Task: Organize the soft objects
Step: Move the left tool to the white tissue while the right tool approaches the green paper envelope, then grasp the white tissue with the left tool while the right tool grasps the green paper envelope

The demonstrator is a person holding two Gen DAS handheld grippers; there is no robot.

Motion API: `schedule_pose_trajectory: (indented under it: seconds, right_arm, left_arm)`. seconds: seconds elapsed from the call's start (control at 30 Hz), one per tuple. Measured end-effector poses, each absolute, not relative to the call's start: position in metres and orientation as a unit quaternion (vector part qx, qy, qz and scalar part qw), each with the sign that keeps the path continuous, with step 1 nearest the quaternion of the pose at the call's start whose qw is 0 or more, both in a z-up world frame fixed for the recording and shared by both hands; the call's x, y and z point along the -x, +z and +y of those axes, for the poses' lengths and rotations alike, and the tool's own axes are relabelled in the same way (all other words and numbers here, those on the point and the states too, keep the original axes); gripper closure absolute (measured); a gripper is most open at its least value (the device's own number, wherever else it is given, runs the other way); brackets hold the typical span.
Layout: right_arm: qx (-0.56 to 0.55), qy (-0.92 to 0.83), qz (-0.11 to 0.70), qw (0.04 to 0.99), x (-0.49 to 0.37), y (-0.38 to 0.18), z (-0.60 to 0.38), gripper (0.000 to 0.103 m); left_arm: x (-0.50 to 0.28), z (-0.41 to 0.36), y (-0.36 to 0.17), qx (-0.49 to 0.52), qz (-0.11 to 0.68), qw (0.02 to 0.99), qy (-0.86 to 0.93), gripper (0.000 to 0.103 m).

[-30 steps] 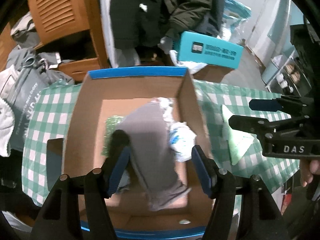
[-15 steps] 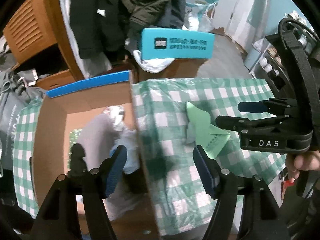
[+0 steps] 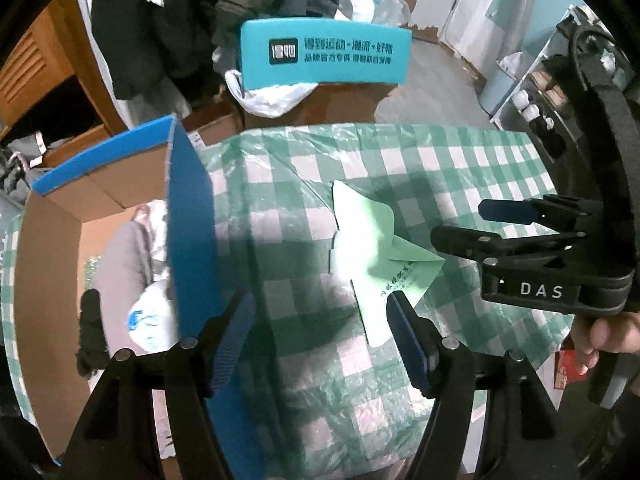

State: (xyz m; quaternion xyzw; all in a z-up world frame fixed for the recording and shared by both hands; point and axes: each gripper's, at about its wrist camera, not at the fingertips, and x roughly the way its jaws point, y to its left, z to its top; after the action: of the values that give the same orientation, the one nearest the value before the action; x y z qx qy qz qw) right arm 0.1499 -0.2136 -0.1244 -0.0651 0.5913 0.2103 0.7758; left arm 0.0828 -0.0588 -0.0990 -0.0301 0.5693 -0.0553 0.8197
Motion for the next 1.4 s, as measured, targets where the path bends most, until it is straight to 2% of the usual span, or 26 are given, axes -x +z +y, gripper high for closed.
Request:
schedule_pose_trajectory:
  seconds: [0.23, 0.37, 0.83, 1.13, 1.2, 1.27, 1.4]
  right_arm:
    - [0.06, 0.198, 0.604, 0.77, -0.16, -0.14, -0.225, 0.034]
    - [0.058, 0.194, 0.607, 0.768, -0.163, -0.145, -0.229, 0.034]
    - [0.056, 0.19, 0.622, 0.757, -0.168, -0.164, -0.237, 0.033]
    - [0.053, 0.192, 0.631, 0.75, -0.172, -0.175, -0.242, 0.033]
    - [0.052, 0.192, 0.631, 0.75, -0.173, -0.176, -0.244, 0.033]
    - [0.049, 0.191, 0.632, 0.749, -0.174, -0.176, -0.244, 0.033]
    - [0.049, 0.192, 0.633, 0.748, -0.175, -0.177, -0.244, 0.033]
  left_arm:
    - [-0.091, -0.072, -0.121, 0.023, 0.59, 0.805, -0.058, 0.032]
    - [-0.096, -0.078, -0.132, 0.018, 0.595, 0.801, -0.057, 0.028]
    - [-0.12, -0.091, -0.173, 0.017, 0.611, 0.79, -0.053, 0.028]
    - [-0.128, -0.095, -0.186, 0.018, 0.62, 0.783, -0.053, 0.053]
    - [-0.129, -0.096, -0.19, 0.018, 0.625, 0.778, -0.055, 0.067]
    - [-0.129, -0.096, -0.192, 0.023, 0.63, 0.774, -0.056, 0.077]
    - [-0.127, -0.091, -0.192, 0.036, 0.629, 0.775, -0.056, 0.089]
